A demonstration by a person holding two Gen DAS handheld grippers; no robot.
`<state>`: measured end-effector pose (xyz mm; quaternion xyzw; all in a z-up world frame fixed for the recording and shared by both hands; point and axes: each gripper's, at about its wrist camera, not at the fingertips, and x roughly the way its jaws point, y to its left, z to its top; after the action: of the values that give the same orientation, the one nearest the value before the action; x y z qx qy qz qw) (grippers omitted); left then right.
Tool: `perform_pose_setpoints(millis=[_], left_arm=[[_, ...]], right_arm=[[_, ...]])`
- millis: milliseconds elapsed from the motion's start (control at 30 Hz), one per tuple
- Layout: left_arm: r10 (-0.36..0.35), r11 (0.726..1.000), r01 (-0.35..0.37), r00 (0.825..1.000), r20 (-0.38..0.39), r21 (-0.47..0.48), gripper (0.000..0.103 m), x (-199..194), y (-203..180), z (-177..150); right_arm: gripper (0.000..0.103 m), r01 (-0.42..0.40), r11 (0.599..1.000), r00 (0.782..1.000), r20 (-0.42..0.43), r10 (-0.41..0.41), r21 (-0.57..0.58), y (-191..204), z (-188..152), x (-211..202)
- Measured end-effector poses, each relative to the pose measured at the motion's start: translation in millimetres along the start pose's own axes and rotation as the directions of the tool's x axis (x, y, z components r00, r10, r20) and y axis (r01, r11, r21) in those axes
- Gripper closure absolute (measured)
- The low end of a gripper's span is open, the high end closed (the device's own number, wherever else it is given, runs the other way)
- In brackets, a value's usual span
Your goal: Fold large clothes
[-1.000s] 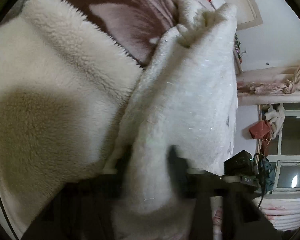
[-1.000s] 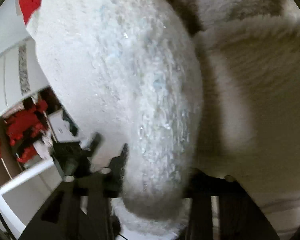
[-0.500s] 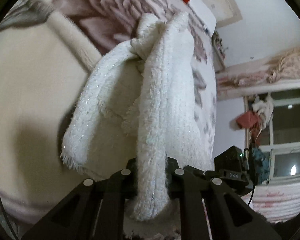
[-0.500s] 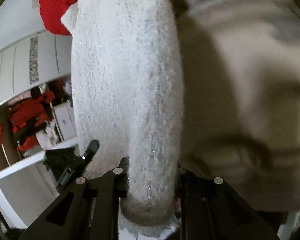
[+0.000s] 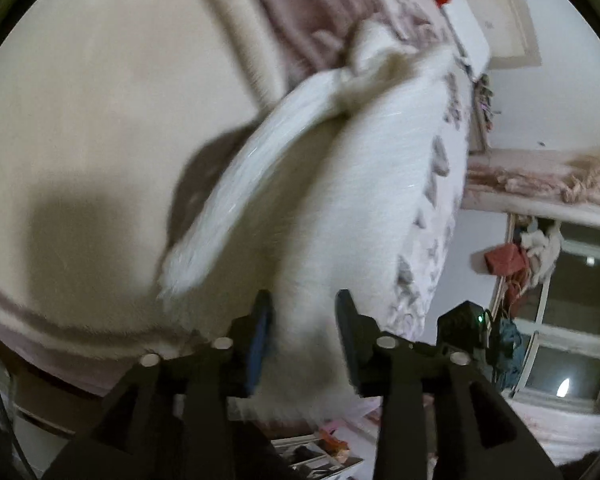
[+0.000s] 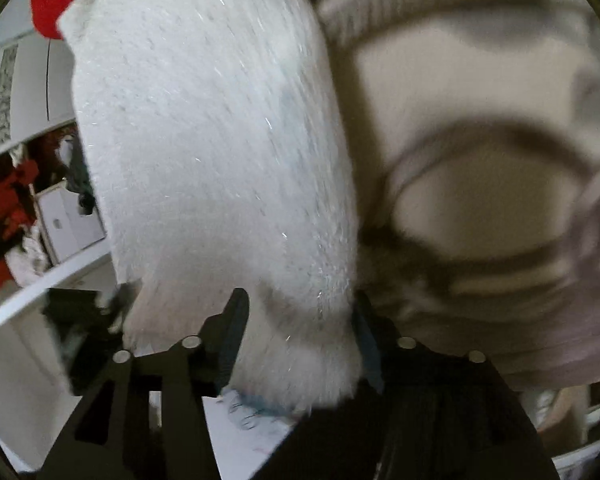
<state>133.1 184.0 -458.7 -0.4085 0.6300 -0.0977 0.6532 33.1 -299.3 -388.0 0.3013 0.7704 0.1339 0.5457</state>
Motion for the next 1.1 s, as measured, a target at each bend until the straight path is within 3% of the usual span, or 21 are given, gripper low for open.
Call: perform_pose_setpoints(millis=[33, 67, 233, 367, 400, 433, 467, 600, 700, 767, 800, 833, 900, 1000, 1100], left_arm=[[0.007, 0.999, -0.008, 1.0, 0.011, 0.032, 0.039, -8, -10, 7], [0.011, 0.999, -0.012, 1.0, 0.022, 0.049, 0.036, -8, -17, 11], [0.078, 0.983, -0.084, 0.996, 0.039, 0.166, 0.036, 11, -24, 39], [0.272, 0.92, -0.272, 0.961, 0.04, 0.283, 0.037, 73, -26, 50], [0.29, 0.912, -0.294, 0.955, 0.058, 0.286, 0.042, 75, -22, 48], [0.294, 0.908, -0.306, 0.952, 0.087, 0.286, 0.08, 77, -19, 46], [0.288, 0.91, -0.303, 0.953, 0.093, 0.282, 0.097, 78, -15, 45], [0.267, 0.919, -0.296, 0.953, 0.142, 0.262, 0.097, 68, -11, 37], [0.245, 0.929, -0.278, 0.957, 0.157, 0.243, 0.098, 57, -7, 31], [0.228, 0.938, -0.262, 0.96, 0.166, 0.229, 0.098, 54, -13, 34], [0.219, 0.942, -0.254, 0.961, 0.172, 0.219, 0.098, 52, -16, 37], [0.206, 0.947, -0.242, 0.962, 0.179, 0.21, 0.098, 48, -16, 37], [0.172, 0.96, -0.209, 0.966, 0.195, 0.187, 0.098, 35, -15, 39], [0.137, 0.971, -0.179, 0.959, 0.247, 0.16, 0.098, 13, -18, 41], [0.126, 0.98, -0.159, 0.961, 0.245, 0.118, 0.098, 10, -4, 50]], right_arm=[[0.045, -0.001, 1.0, 1.0, 0.023, 0.0, 0.006, 2, 2, -14], [0.044, -0.009, 1.0, 0.999, 0.041, 0.009, 0.013, -8, 5, -25], [0.042, 0.003, 1.0, 0.99, 0.139, -0.005, 0.02, 32, 44, -73], [0.037, 0.021, 1.0, 0.981, 0.194, -0.018, -0.016, 85, 106, -94], [0.035, 0.027, 0.999, 0.977, 0.214, -0.021, -0.026, 109, 130, -96], [0.032, 0.044, 0.998, 0.971, 0.236, -0.032, -0.044, 137, 151, -94], [0.031, 0.061, 0.996, 0.967, 0.25, -0.044, -0.06, 164, 179, -81], [0.031, 0.199, 0.965, 0.946, 0.291, -0.144, -0.171, 266, 270, -49], [0.031, 0.319, 0.929, 0.934, 0.228, -0.275, -0.188, 304, 315, -3], [0.044, 0.372, 0.913, 0.921, 0.184, -0.342, -0.166, 304, 325, 20], [0.079, 0.402, 0.904, 0.905, 0.213, -0.369, -0.143, 303, 328, 20], [0.093, 0.414, 0.901, 0.895, 0.236, -0.378, -0.129, 305, 331, 17], [0.093, 0.413, 0.9, 0.892, 0.264, -0.368, -0.14, 300, 317, 2], [0.093, 0.414, 0.883, 0.886, 0.319, -0.336, -0.22, 335, 303, -8], [0.093, 0.42, 0.871, 0.892, 0.292, -0.344, -0.255, 359, 308, 20]])
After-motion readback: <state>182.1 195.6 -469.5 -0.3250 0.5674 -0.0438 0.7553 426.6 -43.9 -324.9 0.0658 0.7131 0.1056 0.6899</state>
